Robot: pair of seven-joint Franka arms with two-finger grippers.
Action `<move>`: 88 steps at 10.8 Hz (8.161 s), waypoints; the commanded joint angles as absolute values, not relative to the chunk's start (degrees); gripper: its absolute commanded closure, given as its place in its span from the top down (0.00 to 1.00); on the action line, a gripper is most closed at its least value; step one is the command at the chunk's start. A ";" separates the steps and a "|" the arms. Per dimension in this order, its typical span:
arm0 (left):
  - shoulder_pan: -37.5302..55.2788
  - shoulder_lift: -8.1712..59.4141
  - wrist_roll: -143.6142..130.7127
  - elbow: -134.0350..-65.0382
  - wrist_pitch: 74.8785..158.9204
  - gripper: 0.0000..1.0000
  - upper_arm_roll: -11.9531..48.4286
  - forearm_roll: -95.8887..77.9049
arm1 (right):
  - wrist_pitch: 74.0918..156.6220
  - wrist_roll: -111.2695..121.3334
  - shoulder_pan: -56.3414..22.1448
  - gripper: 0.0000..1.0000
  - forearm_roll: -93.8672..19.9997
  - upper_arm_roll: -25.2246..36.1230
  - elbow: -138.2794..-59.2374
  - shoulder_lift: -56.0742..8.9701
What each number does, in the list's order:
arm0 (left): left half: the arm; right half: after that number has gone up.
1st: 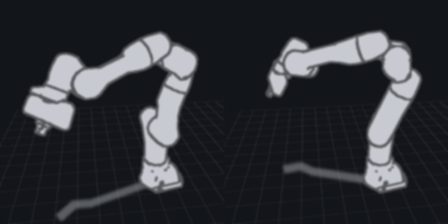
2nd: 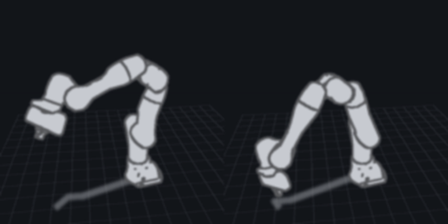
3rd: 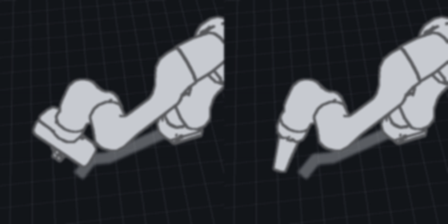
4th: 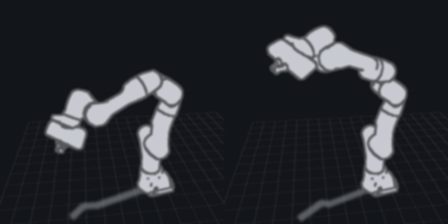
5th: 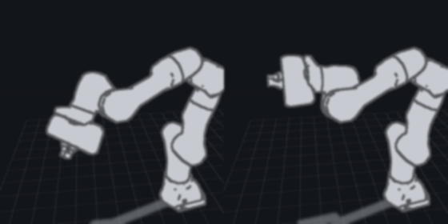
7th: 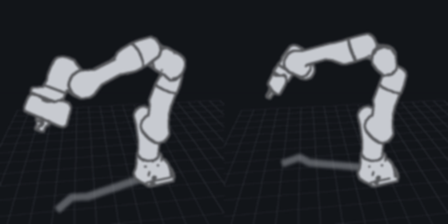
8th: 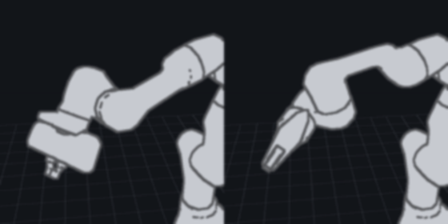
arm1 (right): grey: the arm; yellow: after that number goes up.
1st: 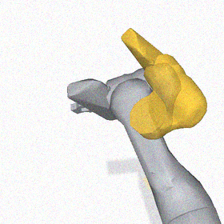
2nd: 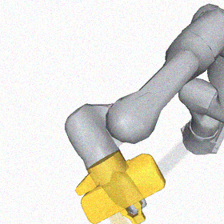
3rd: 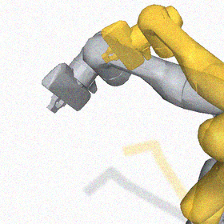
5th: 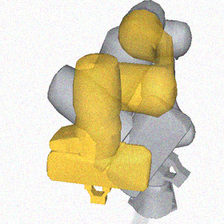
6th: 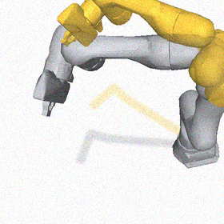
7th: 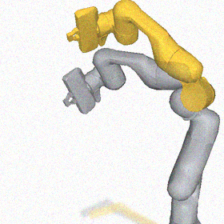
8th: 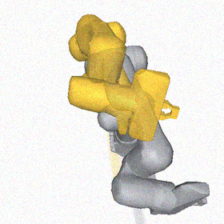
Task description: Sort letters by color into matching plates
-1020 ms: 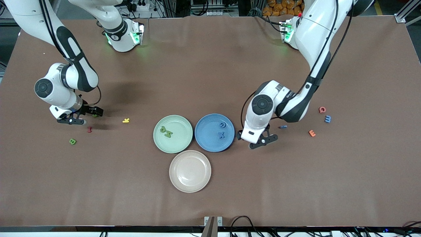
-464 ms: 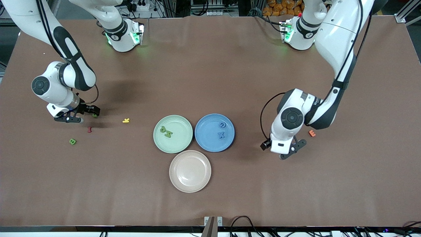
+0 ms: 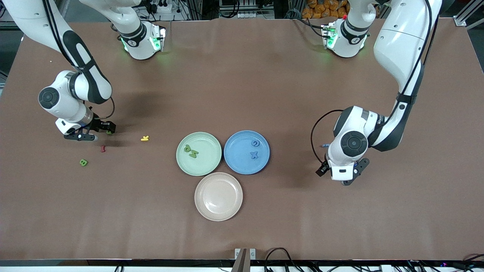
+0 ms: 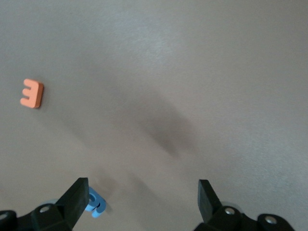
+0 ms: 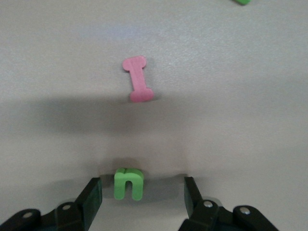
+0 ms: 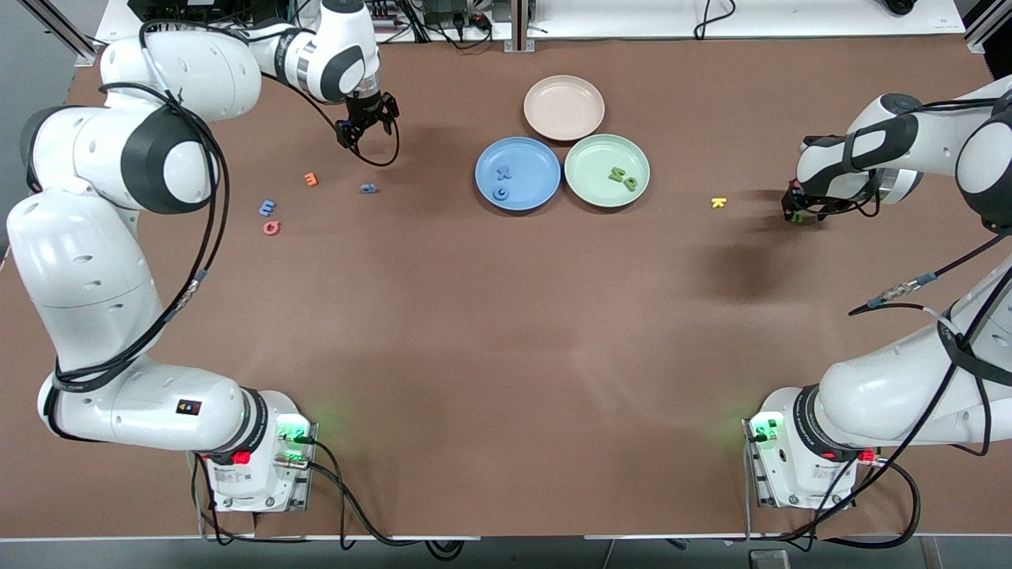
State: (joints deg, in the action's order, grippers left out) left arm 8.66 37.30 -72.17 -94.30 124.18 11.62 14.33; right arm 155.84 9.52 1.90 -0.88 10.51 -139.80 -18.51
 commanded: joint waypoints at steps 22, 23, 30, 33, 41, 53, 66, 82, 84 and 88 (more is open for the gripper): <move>5.54 14.23 -94.66 -129.11 142.47 1.00 11.07 2.90 | 157.32 10.02 3.87 0.31 -0.18 8.88 -141.68 -18.02; 5.54 14.93 -94.66 -129.20 143.08 1.00 11.07 2.90 | 157.24 10.02 3.87 0.29 -0.18 8.88 -141.68 -18.02; 6.68 21.79 -98.70 -130.08 151.61 1.00 9.94 3.60 | 154.79 9.32 3.87 0.23 -0.35 7.21 -139.58 -16.70; 7.21 22.41 -98.70 -129.73 152.57 1.00 8.17 3.78 | 150.05 8.09 3.69 0.23 -1.23 6.07 -137.38 -15.21; 9.05 25.66 -98.79 -126.74 154.07 1.00 7.30 3.60 | 141.25 -12.27 -3.93 0.23 -8.88 -0.26 -126.58 -16.08; 10.19 25.93 -98.44 -126.65 154.78 0.00 6.59 4.66 | 140.80 -44.11 -23.28 0.23 -8.96 -0.35 -106.01 -30.58; 16.96 27.60 -95.80 -116.55 152.67 0.00 7.47 7.65 | 135.26 -32.03 -18.74 1.00 -10.46 1.05 -101.60 -31.11; 35.76 38.67 -98.44 -95.28 152.23 0.00 7.65 5.80 | 127.27 -11.07 7.99 1.00 -7.21 2.63 -102.83 -30.15; 37.26 39.81 -98.26 -93.96 152.40 0.00 7.56 5.89 | 126.91 -11.16 8.09 1.00 -7.12 5.70 -103.27 -30.15; 37.71 40.08 -92.90 -91.58 150.48 1.00 7.03 6.24 | 128.14 -11.60 9.14 1.00 -7.12 8.61 -103.36 -31.20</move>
